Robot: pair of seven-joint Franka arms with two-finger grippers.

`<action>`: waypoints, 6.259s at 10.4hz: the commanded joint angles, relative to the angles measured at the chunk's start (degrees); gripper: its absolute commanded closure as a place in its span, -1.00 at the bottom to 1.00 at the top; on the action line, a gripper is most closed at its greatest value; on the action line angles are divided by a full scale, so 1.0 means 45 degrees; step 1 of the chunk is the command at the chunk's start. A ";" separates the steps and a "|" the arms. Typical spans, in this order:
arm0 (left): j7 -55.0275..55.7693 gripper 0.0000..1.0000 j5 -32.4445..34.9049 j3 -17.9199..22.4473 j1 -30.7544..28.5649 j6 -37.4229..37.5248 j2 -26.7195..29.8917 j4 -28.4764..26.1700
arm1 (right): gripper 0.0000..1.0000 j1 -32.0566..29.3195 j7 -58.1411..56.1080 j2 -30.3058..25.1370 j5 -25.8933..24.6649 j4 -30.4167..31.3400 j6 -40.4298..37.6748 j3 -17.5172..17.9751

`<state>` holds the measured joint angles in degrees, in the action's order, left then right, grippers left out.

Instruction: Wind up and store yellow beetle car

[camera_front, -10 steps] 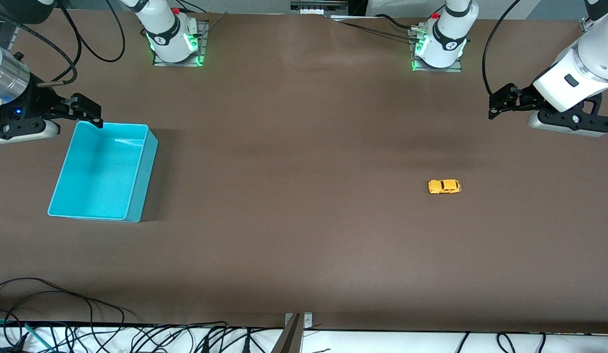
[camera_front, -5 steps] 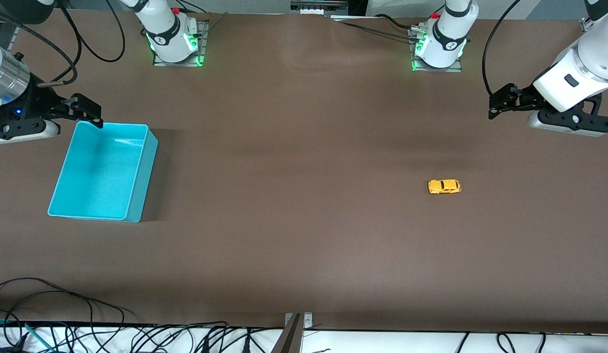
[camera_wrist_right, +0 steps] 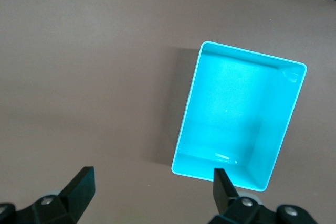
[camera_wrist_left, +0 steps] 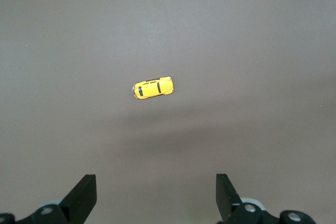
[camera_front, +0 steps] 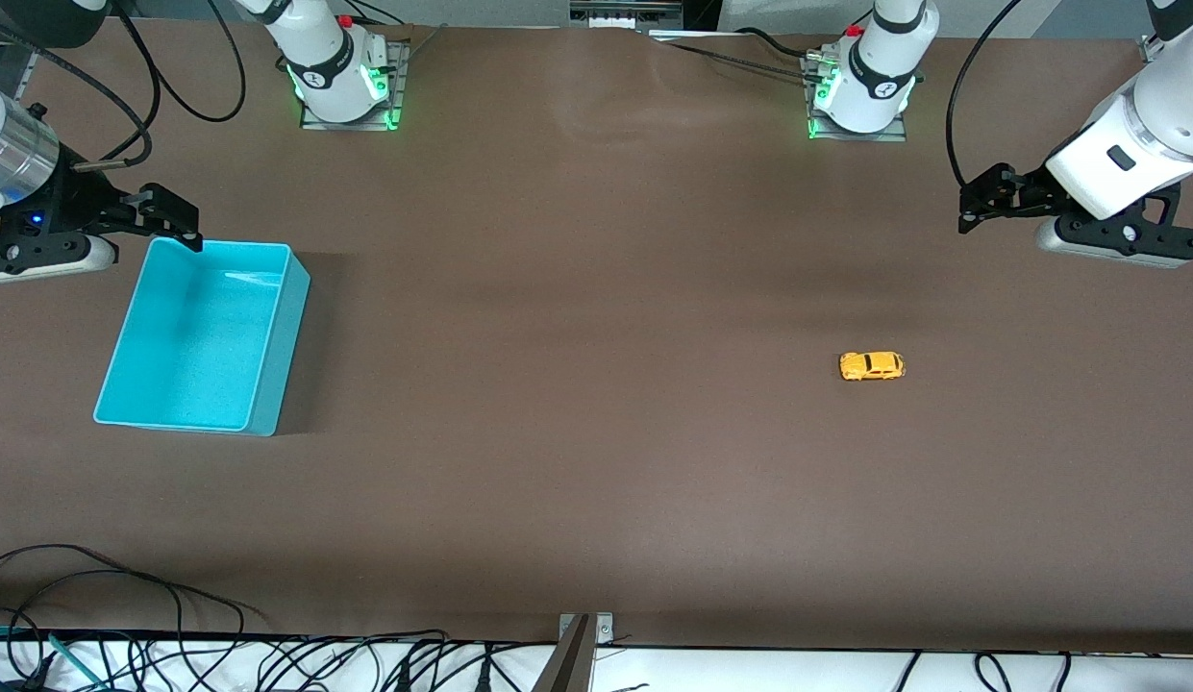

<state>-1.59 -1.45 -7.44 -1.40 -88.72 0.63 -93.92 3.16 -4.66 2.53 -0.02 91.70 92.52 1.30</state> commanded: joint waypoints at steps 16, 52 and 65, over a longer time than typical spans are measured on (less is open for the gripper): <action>-0.4867 -1.00 0.0499 -0.0086 -0.0352 0.0732 -0.0684 0.0129 | -1.00 0.0039 -0.0157 -0.0132 -0.0133 0.0229 0.0045 -0.0075; -1.7654 0.98 0.2784 -0.0398 -0.0743 -1.0654 -0.6700 -0.5008 | -1.00 0.0059 -0.0137 -0.0113 -0.0152 0.0209 0.0065 -0.0055; -1.7907 0.98 0.2589 -0.0398 -0.2656 -1.0654 -0.7833 -0.4599 | -1.00 0.0059 -0.0137 -0.0113 -0.0152 0.0209 0.0065 -0.0055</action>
<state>-81.11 9.17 -9.23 -10.78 -135.01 -29.16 -115.54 3.15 -4.68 2.62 -0.02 92.05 92.52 1.22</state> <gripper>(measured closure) 0.559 0.000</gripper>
